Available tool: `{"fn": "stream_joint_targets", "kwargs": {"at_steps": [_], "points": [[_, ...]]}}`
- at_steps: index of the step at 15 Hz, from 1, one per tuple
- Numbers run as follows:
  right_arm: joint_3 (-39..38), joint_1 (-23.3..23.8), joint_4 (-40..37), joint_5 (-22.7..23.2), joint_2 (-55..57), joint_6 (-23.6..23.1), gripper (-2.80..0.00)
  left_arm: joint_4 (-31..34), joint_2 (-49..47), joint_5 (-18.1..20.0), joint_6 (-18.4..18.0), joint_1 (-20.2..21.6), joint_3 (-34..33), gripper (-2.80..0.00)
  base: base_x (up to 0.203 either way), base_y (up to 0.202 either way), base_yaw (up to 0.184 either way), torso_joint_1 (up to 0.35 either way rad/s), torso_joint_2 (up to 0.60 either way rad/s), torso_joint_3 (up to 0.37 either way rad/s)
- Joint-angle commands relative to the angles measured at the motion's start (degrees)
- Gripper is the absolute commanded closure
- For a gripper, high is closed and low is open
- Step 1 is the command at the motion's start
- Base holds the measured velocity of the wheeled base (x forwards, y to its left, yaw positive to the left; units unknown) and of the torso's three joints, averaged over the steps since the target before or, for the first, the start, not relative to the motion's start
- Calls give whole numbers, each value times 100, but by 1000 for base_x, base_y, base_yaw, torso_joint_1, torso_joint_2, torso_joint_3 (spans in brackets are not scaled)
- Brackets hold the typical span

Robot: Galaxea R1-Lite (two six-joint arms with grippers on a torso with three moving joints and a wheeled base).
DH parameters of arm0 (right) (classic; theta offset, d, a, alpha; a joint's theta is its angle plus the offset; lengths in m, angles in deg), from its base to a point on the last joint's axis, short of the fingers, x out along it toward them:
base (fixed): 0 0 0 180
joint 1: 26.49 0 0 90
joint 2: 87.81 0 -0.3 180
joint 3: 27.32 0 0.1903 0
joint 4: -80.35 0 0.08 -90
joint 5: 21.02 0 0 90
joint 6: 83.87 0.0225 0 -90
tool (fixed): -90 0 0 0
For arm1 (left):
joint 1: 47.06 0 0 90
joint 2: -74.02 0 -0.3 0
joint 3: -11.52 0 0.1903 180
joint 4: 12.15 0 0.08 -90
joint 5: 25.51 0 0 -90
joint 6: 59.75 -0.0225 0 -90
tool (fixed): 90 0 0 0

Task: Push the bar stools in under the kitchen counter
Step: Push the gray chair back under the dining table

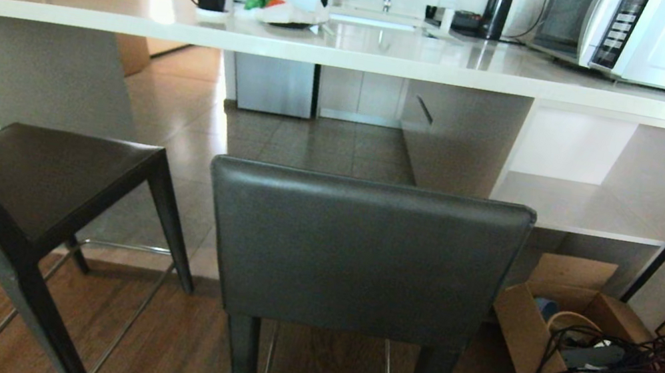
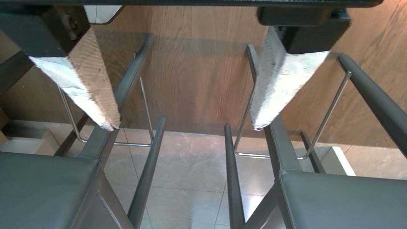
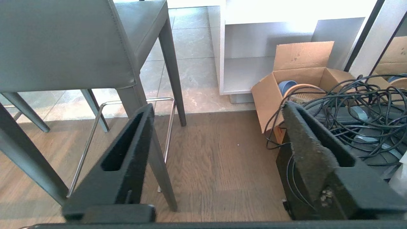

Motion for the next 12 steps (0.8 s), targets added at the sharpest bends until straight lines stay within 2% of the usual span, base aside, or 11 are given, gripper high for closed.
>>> {"fn": "stream_joint_targets", "kwargs": {"at_steps": [1,5,6,12], "points": [[0,0,2,1,8,-2,-280,7,-9,-2,0,0,1,-280,0,0,0,0,0,0],[0,0,2,1,8,7,-280,7,-9,-10,9,0,0,-280,0,0,0,0,0,0],[0,0,2,1,8,7,0,7,-9,-4,9,0,0,0,0,0,0,0,0,0],[0,0,2,1,1,4,0,7,-9,-11,18,0,0,0,0,0,0,0,0,0]]}}
